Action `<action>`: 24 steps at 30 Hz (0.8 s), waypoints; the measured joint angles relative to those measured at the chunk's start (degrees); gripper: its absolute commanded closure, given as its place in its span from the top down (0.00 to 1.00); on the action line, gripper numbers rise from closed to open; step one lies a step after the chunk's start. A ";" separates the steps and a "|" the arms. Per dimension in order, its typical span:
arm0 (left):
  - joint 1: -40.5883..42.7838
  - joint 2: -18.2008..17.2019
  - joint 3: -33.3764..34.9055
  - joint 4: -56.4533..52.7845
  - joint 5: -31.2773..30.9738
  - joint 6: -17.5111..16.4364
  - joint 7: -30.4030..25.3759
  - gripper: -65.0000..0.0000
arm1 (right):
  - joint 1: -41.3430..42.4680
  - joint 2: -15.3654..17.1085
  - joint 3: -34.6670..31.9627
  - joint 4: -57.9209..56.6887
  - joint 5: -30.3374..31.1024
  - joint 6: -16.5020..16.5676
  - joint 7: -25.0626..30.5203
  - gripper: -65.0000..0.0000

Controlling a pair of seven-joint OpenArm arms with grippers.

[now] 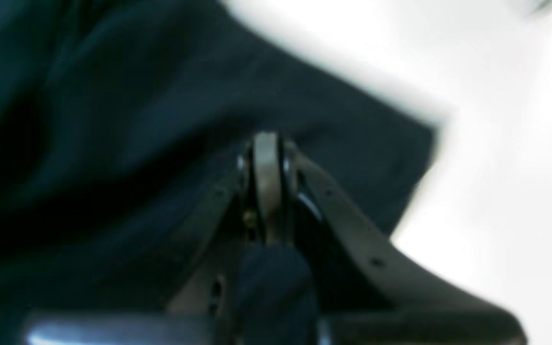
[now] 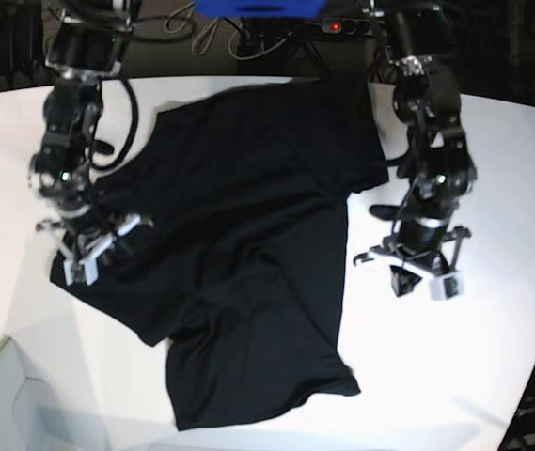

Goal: Layout the t-shirt on the table in an organized manner, then fold the t-shirt properly
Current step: 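Grasp the shirt collar with the right gripper and a hem corner with the left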

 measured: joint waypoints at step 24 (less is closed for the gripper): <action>-15.39 -7.02 6.27 -39.41 -1.51 -1.53 -10.19 0.00 | -4.46 1.99 -8.07 -10.84 2.51 1.36 5.60 0.00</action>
